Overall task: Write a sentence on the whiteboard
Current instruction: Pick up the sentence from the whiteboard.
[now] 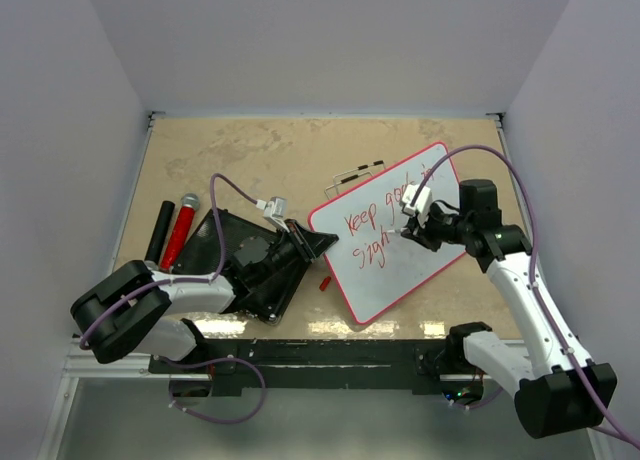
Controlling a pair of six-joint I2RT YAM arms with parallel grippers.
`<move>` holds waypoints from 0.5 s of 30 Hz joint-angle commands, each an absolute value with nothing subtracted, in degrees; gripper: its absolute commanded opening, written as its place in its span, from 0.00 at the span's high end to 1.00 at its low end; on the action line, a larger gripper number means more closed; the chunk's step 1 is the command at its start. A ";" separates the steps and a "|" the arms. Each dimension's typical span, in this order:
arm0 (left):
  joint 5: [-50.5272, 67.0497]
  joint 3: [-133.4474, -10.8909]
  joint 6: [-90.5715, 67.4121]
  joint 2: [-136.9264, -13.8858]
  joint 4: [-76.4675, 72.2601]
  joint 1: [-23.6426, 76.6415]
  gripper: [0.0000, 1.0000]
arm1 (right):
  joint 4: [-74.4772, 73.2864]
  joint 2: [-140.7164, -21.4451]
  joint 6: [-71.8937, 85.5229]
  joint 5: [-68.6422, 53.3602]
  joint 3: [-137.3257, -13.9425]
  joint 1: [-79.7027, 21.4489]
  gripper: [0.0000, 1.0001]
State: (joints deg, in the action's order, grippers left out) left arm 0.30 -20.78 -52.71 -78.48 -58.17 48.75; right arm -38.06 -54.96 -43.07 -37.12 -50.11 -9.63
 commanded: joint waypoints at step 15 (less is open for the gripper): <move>4.39 -20.92 -48.69 -78.84 -60.56 48.87 1.00 | -37.26 -55.98 -44.12 -35.95 -50.54 -9.32 1.00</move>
